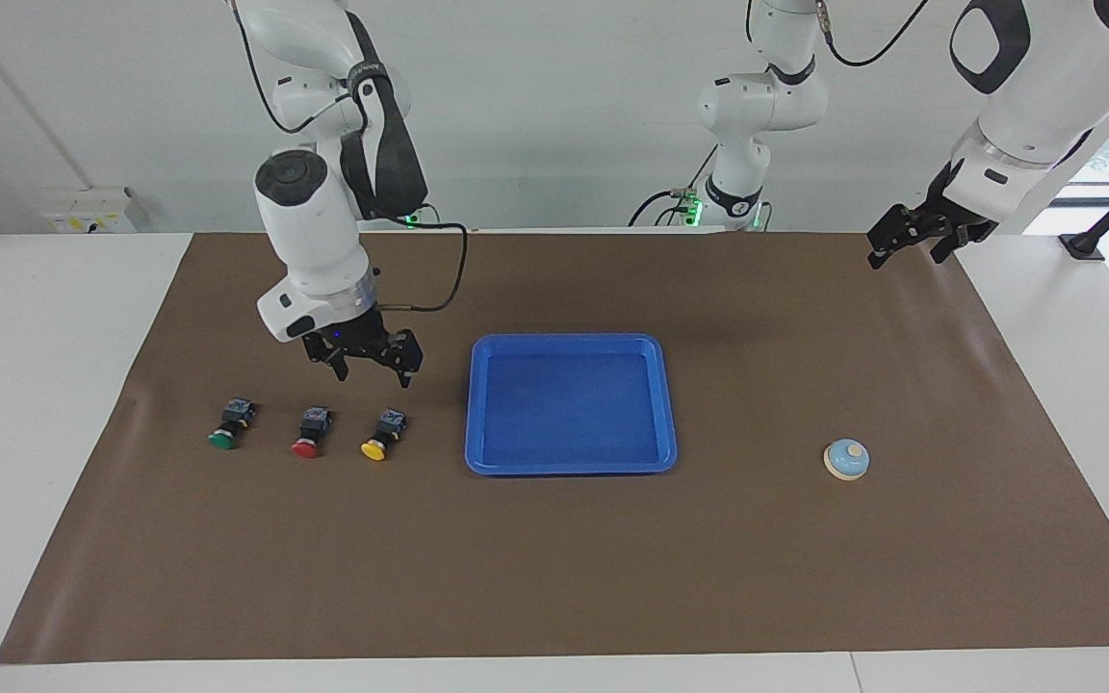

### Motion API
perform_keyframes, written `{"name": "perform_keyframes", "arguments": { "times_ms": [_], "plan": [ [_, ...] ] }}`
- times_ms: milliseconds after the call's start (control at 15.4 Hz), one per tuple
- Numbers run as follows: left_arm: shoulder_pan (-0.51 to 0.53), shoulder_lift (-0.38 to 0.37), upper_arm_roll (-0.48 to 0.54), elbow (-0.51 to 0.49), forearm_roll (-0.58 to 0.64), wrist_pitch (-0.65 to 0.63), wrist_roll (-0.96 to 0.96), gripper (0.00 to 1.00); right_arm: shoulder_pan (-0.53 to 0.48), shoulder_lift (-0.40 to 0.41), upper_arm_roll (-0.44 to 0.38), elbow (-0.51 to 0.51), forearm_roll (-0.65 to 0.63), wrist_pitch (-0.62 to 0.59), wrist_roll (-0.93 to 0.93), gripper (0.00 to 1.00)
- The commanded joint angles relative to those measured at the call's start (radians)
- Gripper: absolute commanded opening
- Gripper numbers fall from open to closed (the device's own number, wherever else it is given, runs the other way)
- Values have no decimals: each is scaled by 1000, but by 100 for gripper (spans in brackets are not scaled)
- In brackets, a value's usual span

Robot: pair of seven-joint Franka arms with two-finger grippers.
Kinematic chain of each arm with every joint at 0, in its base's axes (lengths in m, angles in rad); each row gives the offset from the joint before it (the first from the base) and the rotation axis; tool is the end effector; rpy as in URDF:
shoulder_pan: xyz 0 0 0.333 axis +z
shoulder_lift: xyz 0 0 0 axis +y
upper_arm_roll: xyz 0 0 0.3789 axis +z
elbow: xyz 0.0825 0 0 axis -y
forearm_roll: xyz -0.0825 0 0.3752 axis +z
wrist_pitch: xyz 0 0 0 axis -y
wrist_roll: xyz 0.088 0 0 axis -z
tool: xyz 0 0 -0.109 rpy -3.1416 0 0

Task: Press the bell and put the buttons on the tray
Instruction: 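Reach the right gripper to the yellow-capped button and grasp it, then lift the yellow-capped button with the right gripper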

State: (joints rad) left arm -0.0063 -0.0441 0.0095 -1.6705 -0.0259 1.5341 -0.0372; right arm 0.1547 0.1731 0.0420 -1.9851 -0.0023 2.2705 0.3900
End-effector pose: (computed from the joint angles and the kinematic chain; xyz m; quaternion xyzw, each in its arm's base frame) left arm 0.5225 -0.0011 0.6601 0.9986 0.0203 -0.0463 0.0124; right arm 0.5928 0.1168 0.4544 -0.9938 0.0962 -0.0530 0.0188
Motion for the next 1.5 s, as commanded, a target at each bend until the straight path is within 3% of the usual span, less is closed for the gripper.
{"name": "perform_keyframes", "arguments": {
  "times_ms": [0,781,846,976,1171,1431],
  "plan": [
    [2,-20,1,-18,-8,4,-9,100,-10,6,4,-69,12,93,13,100],
    [2,-22,1,-18,-8,4,-9,100,-18,155,2,-61,7,241,23,100],
    [2,-22,1,-18,-8,4,-9,100,-17,155,1,-61,7,241,23,95],
    [2,-22,1,-18,-8,4,-9,100,-18,155,1,-61,7,241,23,73],
    [2,-20,1,-18,-8,4,-9,100,-17,155,2,-63,5,233,24,0],
    [2,-22,1,-18,-8,4,-9,100,-14,155,2,-57,5,227,17,0]
  ]
}}
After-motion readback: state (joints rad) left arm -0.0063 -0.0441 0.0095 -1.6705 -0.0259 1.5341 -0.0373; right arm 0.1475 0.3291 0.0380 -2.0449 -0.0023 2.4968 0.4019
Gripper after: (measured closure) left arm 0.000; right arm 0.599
